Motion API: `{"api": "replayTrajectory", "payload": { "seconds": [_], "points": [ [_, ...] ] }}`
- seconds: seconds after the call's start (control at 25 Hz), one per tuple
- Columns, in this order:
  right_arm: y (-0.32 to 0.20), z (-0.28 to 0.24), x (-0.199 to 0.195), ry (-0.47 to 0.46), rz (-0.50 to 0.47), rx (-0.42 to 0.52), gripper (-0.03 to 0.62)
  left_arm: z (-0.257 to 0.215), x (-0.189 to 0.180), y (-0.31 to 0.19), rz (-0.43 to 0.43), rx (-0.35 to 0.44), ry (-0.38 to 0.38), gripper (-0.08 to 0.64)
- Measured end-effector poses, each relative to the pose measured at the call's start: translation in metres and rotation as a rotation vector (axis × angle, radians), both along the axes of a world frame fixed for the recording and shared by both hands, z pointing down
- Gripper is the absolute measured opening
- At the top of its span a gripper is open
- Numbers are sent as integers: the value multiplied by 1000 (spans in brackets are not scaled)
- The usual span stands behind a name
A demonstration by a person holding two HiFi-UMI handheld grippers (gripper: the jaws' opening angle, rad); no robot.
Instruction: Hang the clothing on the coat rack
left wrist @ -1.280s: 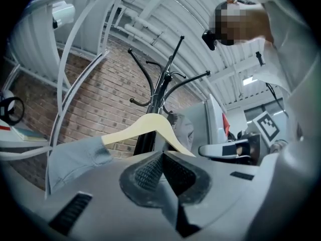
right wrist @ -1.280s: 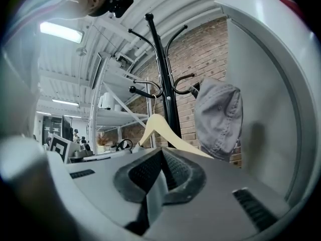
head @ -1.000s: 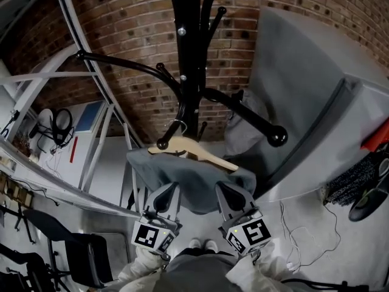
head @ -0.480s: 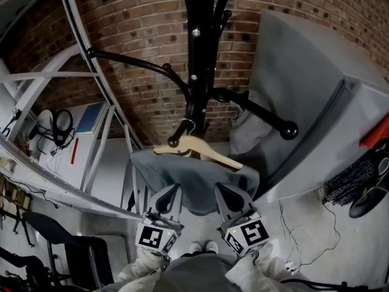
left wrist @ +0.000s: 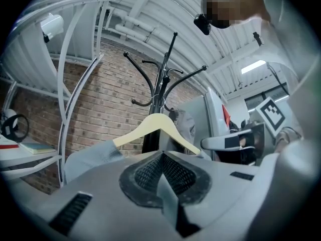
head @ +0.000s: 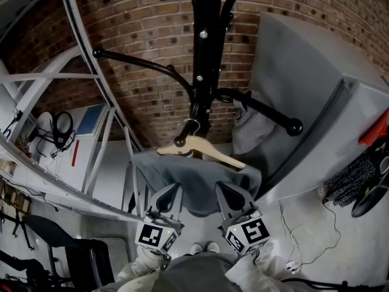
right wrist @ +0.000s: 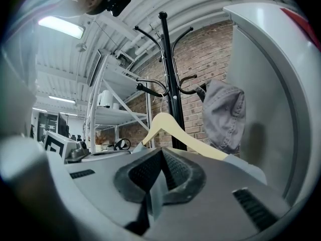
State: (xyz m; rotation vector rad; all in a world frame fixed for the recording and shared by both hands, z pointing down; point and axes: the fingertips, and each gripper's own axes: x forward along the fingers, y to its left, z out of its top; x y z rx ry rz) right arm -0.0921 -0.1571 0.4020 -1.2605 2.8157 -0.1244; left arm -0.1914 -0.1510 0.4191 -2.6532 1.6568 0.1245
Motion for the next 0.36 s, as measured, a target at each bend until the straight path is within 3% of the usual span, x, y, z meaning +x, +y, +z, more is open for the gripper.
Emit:
{"api": "replayTrajectory", "payload": {
  "seconds": [0.36],
  "points": [
    [2, -2, -1, 10, 1, 3, 23, -5, 1, -2, -7, -3, 8, 9]
  ]
}}
